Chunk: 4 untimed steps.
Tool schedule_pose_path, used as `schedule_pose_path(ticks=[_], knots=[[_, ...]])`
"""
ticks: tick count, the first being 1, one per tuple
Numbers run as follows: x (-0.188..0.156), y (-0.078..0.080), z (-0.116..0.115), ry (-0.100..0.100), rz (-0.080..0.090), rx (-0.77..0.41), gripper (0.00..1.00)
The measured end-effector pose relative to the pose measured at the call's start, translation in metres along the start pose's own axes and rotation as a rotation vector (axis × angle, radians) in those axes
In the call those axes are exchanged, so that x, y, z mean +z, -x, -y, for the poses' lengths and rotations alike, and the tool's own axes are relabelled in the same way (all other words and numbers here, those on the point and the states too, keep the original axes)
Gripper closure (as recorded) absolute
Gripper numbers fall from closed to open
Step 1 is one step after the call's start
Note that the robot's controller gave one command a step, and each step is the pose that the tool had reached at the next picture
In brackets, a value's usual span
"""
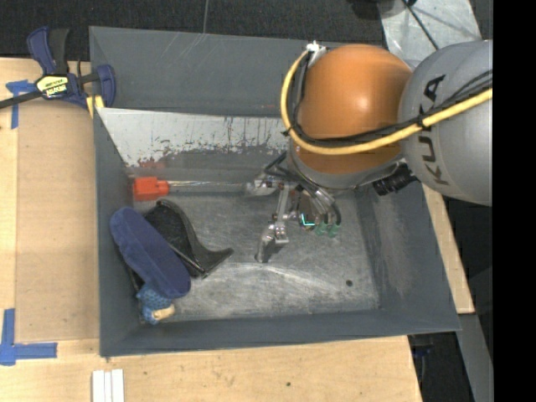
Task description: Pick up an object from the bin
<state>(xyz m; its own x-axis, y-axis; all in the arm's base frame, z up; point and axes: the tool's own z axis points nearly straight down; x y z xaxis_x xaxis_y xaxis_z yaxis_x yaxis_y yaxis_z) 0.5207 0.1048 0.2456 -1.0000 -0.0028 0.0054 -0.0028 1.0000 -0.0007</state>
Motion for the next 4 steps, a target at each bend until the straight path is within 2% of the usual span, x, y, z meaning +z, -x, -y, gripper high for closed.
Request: schedule_pose_path(ticks=[1,2,3,4], knots=[[0.174,-0.011,0.022,0.003,0.016,-0.060,0.00],[0.169,0.010,-0.040,0.004,0.013,-0.118,0.00],[0.148,0.037,-0.024,-0.001,0.012,-0.464,0.00],[0.170,0.036,0.039,0.002,0.017,-0.664,0.00]])
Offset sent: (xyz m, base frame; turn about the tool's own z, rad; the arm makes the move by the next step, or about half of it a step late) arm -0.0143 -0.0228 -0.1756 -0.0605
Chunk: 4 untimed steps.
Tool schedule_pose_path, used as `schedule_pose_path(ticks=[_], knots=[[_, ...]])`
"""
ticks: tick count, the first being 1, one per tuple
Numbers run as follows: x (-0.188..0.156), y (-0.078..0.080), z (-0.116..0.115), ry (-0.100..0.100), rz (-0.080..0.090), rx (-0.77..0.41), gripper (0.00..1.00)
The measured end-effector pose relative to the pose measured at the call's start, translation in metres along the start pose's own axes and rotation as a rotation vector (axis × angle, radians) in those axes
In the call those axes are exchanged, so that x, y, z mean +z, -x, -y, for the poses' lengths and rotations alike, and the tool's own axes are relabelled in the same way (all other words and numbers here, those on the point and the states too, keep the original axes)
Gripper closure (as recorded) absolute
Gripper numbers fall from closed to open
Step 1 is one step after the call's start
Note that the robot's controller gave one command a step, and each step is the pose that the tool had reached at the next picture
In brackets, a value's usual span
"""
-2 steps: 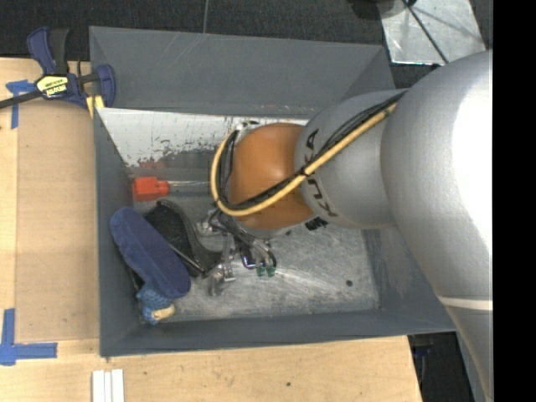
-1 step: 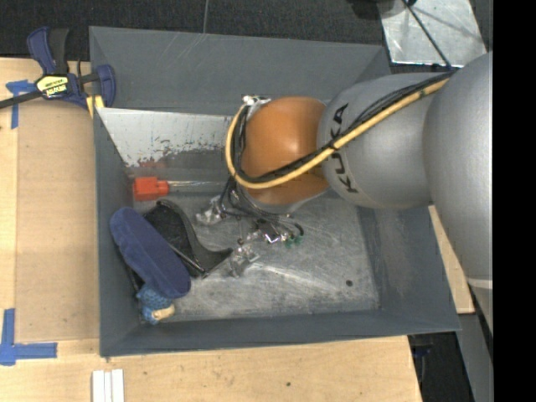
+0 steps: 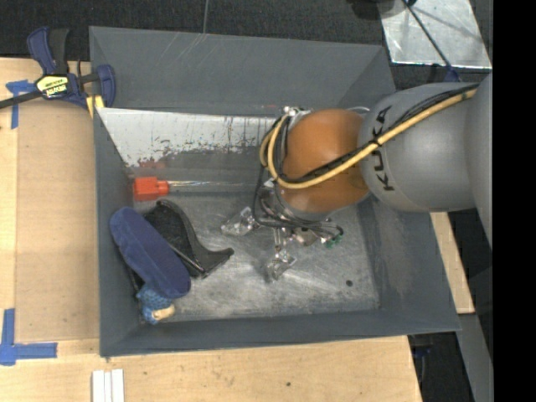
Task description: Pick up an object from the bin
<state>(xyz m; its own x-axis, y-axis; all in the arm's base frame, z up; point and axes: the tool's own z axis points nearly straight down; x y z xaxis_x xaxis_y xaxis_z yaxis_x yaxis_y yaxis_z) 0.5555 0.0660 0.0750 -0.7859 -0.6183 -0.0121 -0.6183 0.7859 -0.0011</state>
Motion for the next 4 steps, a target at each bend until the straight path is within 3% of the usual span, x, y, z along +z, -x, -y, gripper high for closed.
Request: schedule_pose_path(ticks=[1,2,3,4], knots=[[0.000,-0.048,-0.016,-0.006,0.006,0.021,0.00],[-0.001,-0.005,-0.040,-0.004,-0.007,-0.037,0.00],[0.001,0.020,-0.091,-0.008,-0.004,-0.295,0.00],[-0.018,0.087,-0.090,0.004,-0.066,-0.279,0.00]])
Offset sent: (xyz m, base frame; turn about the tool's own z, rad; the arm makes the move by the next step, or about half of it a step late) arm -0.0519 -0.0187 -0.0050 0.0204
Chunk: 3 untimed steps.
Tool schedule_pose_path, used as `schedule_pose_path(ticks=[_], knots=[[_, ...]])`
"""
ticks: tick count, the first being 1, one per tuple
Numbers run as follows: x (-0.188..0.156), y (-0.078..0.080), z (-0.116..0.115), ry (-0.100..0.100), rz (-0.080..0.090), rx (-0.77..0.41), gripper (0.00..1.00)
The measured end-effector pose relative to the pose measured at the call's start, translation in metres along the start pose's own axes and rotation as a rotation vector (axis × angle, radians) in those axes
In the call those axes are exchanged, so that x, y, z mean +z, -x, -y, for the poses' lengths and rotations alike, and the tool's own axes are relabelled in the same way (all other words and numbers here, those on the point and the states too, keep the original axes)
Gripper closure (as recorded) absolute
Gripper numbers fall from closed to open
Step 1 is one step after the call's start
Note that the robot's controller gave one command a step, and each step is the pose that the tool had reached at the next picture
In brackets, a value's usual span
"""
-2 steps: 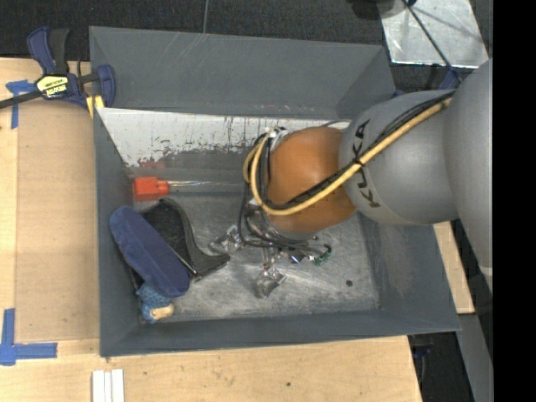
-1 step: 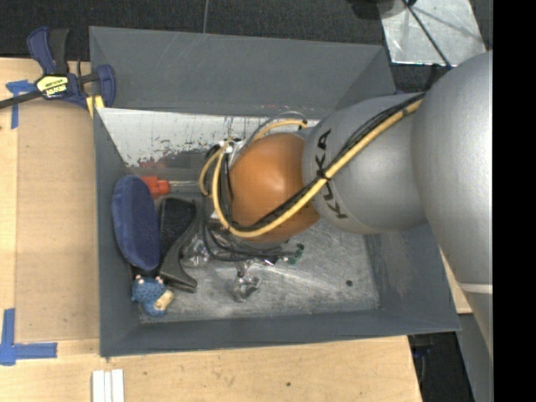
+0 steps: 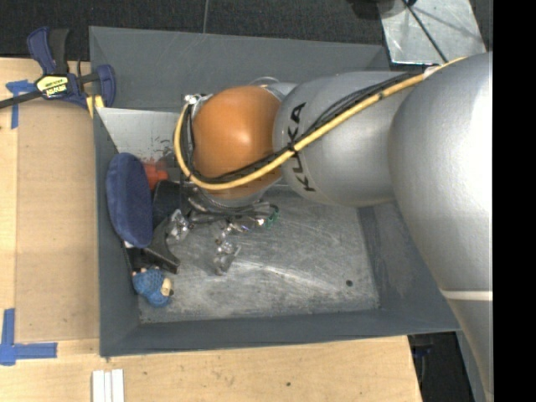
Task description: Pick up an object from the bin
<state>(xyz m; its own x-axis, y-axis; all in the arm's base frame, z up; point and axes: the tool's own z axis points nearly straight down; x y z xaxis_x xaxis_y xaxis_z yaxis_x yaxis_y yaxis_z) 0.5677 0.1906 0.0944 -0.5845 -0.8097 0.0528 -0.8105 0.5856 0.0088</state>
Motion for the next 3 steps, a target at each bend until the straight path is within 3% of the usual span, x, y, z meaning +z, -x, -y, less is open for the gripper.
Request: schedule_pose_path(ticks=[1,2,3], knots=[[-0.037,-0.004,0.024,-0.015,0.046,-0.291,0.00],[-0.014,0.021,0.028,-0.020,0.064,-0.161,0.00],[-0.011,0.021,0.027,-0.016,0.063,-0.158,1.00]])
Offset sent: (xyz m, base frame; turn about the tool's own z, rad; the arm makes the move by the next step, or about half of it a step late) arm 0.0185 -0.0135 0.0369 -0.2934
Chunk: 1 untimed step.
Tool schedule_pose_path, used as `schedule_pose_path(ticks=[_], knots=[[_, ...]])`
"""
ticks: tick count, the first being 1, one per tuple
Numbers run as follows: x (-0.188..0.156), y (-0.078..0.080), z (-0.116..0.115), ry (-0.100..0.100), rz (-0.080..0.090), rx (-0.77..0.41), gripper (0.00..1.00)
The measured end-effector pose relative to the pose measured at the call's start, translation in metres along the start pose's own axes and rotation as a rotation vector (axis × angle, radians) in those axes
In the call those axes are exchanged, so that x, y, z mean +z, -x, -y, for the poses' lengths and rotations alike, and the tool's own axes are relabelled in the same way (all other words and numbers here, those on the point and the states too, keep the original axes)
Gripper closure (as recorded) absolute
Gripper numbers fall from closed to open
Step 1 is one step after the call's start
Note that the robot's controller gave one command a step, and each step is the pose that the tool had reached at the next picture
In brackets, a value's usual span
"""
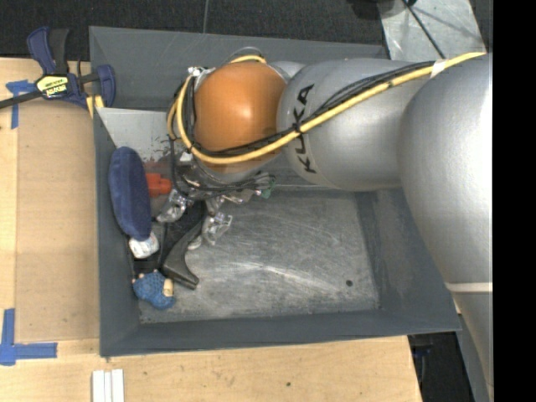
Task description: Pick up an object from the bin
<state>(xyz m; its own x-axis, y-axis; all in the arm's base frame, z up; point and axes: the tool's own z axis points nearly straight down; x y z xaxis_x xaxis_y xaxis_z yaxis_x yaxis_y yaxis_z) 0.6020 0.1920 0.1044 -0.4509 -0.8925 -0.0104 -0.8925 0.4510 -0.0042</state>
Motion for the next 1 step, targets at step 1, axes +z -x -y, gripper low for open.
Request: schedule_pose_path(ticks=[1], knots=[[-0.1075,0.0118,0.0169,0.000,-0.006,0.004,1.00]])
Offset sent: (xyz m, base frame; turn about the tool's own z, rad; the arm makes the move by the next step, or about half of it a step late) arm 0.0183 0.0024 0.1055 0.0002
